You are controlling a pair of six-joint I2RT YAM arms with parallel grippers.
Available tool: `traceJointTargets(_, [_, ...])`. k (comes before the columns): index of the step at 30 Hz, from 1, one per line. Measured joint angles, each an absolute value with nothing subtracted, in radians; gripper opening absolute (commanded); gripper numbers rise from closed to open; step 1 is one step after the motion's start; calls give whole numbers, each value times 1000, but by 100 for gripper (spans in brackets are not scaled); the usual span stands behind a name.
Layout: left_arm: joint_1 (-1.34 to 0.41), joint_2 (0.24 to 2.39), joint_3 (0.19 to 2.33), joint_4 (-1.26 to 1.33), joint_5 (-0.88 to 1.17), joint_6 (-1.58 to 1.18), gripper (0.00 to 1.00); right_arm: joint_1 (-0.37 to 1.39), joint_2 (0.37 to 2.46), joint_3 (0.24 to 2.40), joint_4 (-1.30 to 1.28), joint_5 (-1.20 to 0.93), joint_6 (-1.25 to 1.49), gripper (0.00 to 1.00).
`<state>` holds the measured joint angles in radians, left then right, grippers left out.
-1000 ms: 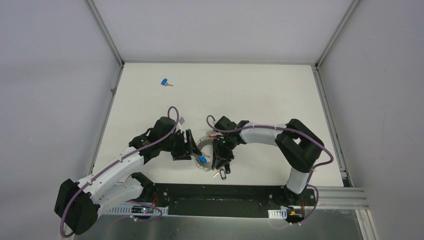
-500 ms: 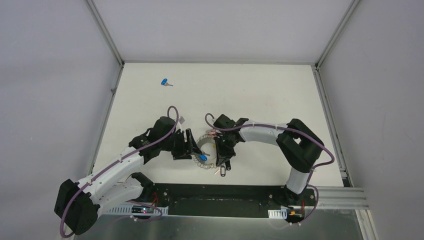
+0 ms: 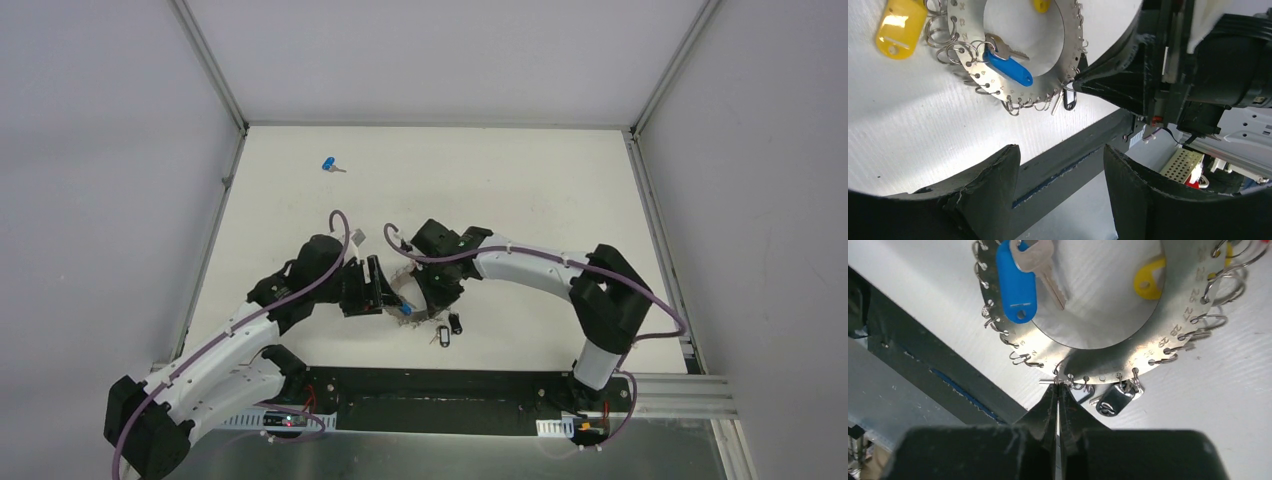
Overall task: Put the keys on the keyring
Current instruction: Pick up the keyring from the center of the board.
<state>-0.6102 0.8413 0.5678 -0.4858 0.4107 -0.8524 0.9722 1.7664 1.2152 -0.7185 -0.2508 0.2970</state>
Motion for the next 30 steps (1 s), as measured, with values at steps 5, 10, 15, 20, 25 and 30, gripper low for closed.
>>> traceJointTargets(5, [-610, 743, 570, -487, 370, -799, 63, 977, 1607, 1179, -678, -213, 222, 0])
traceJointTargets(10, [-610, 660, 596, -467, 369, -684, 63, 975, 1352, 1051, -508, -188, 138, 0])
traceJointTargets(15, [-610, 626, 606, -369, 430, -546, 62, 975, 1159, 871, -311, -179, 72, 0])
traceJointTargets(20, [-610, 636, 604, -185, 541, -434, 56, 974, 1051, 752, -175, -189, 18, 0])
traceJointTargets(25, [-618, 684, 566, 56, 659, -368, 42, 972, 1014, 736, -69, -242, 9, 0])
traceJointTargets(30, [-643, 697, 517, 183, 708, -292, 41, 970, 979, 716, 32, -298, 17, 0])
